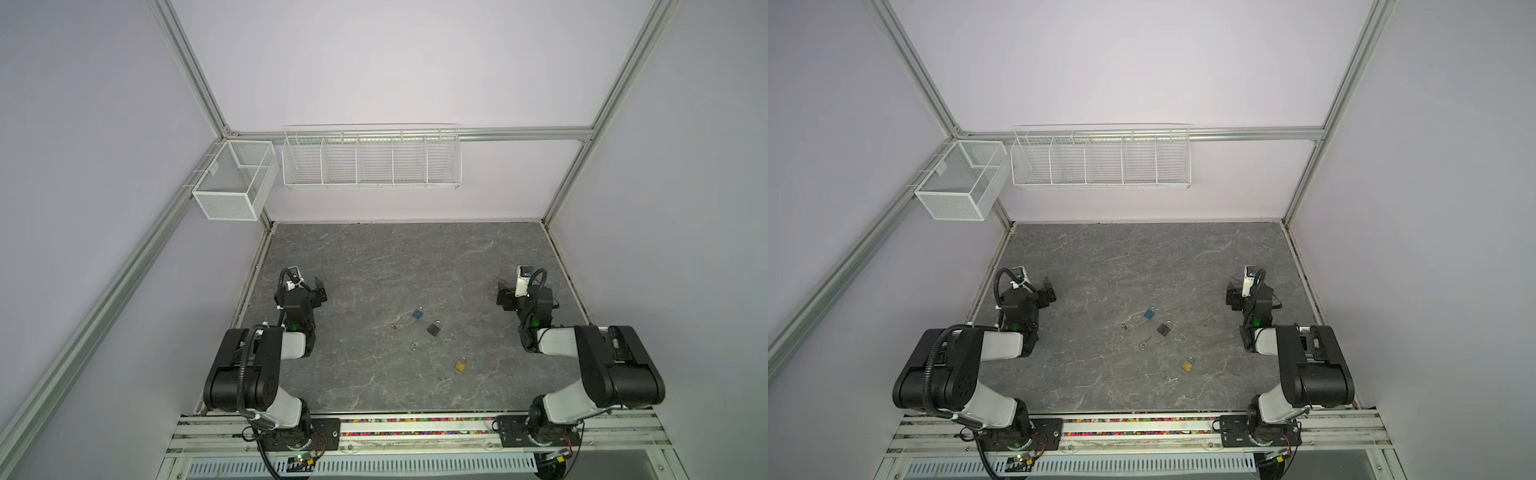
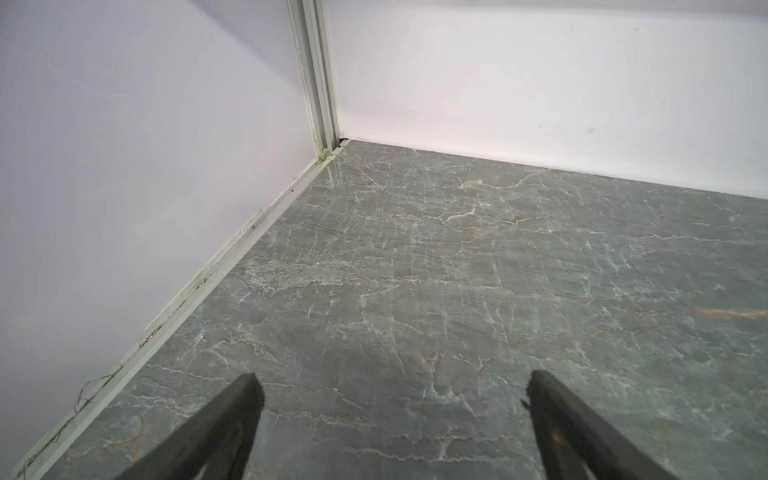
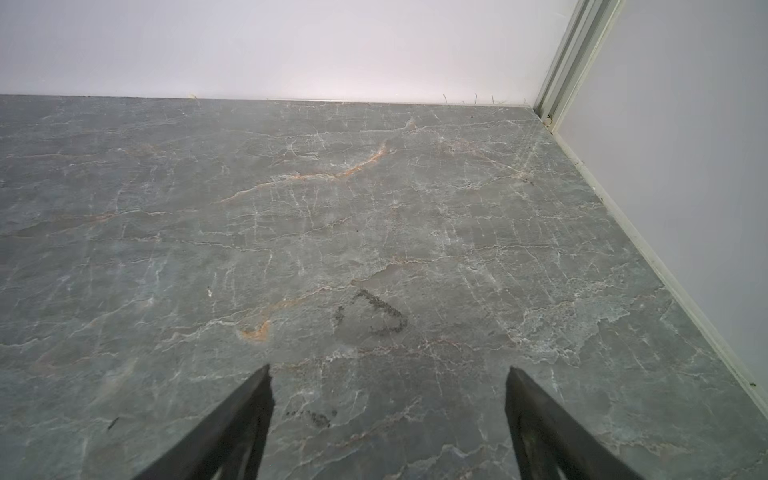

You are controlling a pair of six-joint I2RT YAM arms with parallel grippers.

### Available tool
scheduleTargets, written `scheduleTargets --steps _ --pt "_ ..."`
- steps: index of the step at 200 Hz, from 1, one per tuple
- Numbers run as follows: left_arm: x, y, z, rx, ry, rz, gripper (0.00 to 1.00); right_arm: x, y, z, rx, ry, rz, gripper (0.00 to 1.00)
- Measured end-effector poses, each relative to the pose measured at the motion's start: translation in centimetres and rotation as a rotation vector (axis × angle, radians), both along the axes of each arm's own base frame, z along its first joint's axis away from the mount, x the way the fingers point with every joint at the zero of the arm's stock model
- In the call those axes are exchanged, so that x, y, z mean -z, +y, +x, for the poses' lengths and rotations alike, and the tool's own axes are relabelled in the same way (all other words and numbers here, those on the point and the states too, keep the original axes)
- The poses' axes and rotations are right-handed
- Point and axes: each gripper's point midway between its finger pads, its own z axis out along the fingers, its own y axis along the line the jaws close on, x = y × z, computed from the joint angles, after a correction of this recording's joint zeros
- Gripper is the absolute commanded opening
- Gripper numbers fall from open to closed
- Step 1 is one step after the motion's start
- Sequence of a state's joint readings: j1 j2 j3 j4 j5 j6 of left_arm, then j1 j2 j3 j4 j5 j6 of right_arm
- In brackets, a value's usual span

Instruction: Unlock with the key

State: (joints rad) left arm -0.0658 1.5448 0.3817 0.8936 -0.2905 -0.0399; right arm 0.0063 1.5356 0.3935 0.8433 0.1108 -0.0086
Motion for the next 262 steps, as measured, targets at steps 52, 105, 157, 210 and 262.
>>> scheduleTargets --steps 52,105,157,210,262 --pt "0.0 0.0 0.0 0.000 0.000 0.000 0.99 0.0 0.0 0.0 0.000 0.000 0.000 0.89" --pt "0.0 0.0 0.0 0.000 0.000 0.000 0.99 0.0 0.0 0.0 0.000 0.000 0.000 0.89" --pt "0.0 0.0 0.0 0.000 0.000 0.000 0.99 0.0 0.0 0.0 0.000 0.000 0.000 0.88" --pt "0.0 0.0 0.0 0.000 0.000 0.000 0.99 0.0 0.0 0.0 0.000 0.000 0.000 0.89" --pt "-1.4 0.0 -0.6 -0.001 -0.027 -0.002 0.99 -1.5 -0.1 -0.4 0.006 0.010 -0.002 0.89"
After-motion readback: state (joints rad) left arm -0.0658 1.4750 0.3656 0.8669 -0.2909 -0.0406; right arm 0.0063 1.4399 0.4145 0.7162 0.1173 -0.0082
